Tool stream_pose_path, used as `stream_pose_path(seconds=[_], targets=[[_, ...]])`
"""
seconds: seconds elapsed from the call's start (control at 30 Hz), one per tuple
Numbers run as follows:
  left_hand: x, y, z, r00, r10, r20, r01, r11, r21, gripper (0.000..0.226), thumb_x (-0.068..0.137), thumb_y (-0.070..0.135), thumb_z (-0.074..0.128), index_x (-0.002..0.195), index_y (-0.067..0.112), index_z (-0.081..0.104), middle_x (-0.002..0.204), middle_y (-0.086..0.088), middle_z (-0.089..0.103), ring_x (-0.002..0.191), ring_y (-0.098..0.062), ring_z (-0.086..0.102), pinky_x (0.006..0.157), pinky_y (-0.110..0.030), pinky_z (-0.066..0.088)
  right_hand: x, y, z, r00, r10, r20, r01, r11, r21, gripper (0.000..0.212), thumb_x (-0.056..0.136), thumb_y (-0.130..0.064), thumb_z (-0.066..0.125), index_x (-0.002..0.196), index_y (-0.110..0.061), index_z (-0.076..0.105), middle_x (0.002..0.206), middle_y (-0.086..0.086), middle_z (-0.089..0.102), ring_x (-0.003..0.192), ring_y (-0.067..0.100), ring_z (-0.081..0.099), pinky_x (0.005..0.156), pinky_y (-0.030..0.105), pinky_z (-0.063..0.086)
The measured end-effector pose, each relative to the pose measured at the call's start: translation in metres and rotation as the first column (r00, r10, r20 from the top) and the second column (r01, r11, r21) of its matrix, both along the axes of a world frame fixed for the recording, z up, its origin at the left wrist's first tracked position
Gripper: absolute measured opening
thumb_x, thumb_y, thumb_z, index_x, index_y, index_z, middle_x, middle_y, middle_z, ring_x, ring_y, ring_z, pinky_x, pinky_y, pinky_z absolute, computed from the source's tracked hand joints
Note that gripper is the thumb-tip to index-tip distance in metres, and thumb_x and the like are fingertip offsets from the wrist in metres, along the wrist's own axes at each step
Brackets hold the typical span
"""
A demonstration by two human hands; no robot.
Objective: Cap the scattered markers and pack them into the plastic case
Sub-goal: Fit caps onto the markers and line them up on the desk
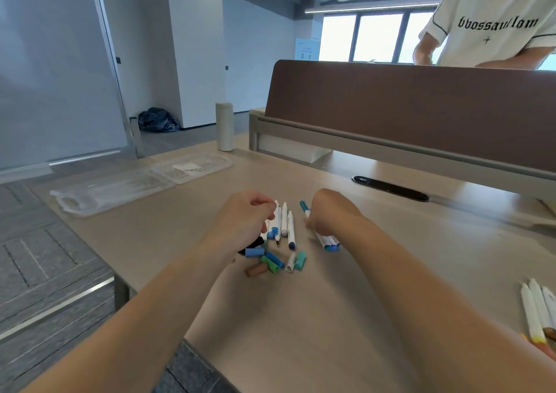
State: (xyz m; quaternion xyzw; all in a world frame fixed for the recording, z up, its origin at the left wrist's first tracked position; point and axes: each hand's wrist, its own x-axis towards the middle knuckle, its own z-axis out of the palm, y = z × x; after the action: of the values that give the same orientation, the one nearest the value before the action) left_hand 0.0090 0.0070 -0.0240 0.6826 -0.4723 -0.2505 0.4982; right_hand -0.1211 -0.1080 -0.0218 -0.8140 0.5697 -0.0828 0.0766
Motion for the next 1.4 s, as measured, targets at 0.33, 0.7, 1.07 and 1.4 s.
stream_pose_path(seconds=[0.33,0.7,1.07,1.4], targets=[[0.016,0.011,-0.003,0.998,-0.003,0.056,0.002,1.0,0.019,0.013,0.092,0.022,0.057,0.095,0.025,0.069,0.087,0.003,0.07,0.061,-0.008,0.058,0.055,-0.029,0.046,0.023,0.01,-0.001,1.0,0.017,-0.007,-0.016,0.999,0.031,0.022,0.088,-0.008,0.061,0.069,-0.012,0.05,0.07,0.004,0.051,0.062,0.019,0.05,0.05,0.027,0.035],[0.045,0.021,-0.011,0.918,0.033,0.396,-0.101,0.983,0.154,0.015,0.092,0.016,0.06,0.085,0.027,0.067,0.089,0.007,0.065,0.08,-0.009,0.061,0.067,-0.022,0.047,0.043,0.022,0.013,0.977,0.095,-0.189,-0.047,0.969,0.241,0.016,0.091,-0.016,0.062,0.077,-0.01,0.057,0.083,0.006,0.06,0.075,0.02,0.057,0.069,0.026,0.051],[0.044,0.03,-0.014,0.866,-0.078,0.494,-0.191,0.861,0.471,0.03,0.083,0.039,0.073,0.089,0.013,0.061,0.083,-0.005,0.06,0.074,-0.019,0.051,0.067,-0.03,0.039,0.036,0.026,0.011,1.0,0.002,-0.007,0.001,0.921,0.389,0.006,0.09,-0.008,0.062,0.086,-0.004,0.06,0.082,0.011,0.062,0.064,0.018,0.063,0.059,0.023,0.054],[0.049,0.028,-0.028,0.828,-0.031,0.56,-0.167,0.939,0.3,0.011,0.083,0.016,0.068,0.091,0.018,0.06,0.099,-0.006,0.062,0.084,-0.023,0.059,0.071,-0.033,0.049,0.023,0.056,0.021,0.974,0.199,0.105,-0.223,0.924,0.311,0.012,0.092,-0.013,0.054,0.088,-0.003,0.059,0.068,0.006,0.059,0.05,0.014,0.052,0.045,0.022,0.043]])
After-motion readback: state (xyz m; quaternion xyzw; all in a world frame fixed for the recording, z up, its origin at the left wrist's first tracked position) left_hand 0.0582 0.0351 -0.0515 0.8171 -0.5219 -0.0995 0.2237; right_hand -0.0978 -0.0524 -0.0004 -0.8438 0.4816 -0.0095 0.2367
